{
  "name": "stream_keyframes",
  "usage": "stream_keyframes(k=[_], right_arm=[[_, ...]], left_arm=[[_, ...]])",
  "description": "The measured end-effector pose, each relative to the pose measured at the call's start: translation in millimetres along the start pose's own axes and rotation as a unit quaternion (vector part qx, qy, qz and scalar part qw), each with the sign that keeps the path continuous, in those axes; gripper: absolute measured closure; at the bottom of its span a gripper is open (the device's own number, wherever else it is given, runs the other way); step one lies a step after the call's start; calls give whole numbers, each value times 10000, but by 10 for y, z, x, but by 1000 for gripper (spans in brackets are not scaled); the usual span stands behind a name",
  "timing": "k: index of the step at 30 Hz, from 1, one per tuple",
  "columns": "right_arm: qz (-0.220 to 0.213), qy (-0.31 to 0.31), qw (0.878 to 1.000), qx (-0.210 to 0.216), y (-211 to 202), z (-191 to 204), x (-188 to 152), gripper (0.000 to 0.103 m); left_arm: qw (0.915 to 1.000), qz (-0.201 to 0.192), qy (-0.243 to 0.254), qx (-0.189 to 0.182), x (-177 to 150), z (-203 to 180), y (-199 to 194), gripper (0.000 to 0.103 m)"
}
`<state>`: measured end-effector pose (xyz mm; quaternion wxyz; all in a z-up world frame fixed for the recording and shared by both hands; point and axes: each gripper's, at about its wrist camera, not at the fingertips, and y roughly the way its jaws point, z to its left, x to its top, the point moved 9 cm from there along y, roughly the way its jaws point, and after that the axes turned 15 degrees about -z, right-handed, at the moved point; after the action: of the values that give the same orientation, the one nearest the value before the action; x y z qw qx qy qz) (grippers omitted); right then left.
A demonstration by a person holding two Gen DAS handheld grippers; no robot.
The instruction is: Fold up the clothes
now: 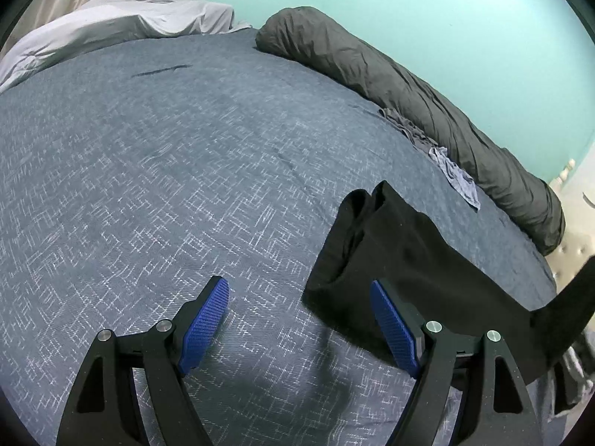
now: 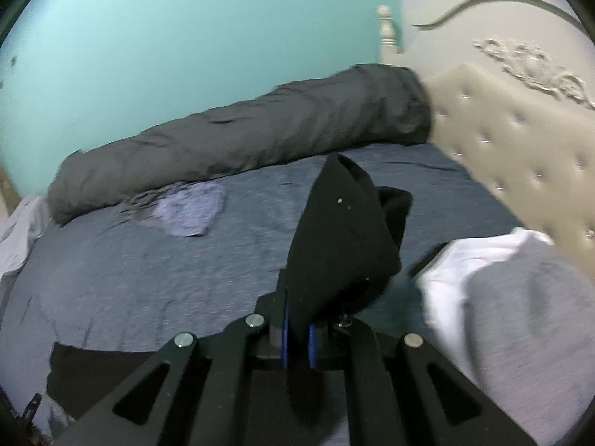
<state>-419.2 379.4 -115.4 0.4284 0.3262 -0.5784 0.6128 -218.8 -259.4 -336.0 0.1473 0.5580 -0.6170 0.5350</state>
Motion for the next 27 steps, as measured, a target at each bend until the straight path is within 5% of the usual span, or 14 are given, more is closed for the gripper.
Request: stream_keyframes(k=[16,27], right_arm=[[485,-800,9806,1723,58,2805,-768,96],[1271,-1412,9505,2458,112,4216,-1927,96]], left_arm=[[9998,-101,-165,-80,107,160,-106,21],[9987,-100,-503,-81,156,354,-122,21]])
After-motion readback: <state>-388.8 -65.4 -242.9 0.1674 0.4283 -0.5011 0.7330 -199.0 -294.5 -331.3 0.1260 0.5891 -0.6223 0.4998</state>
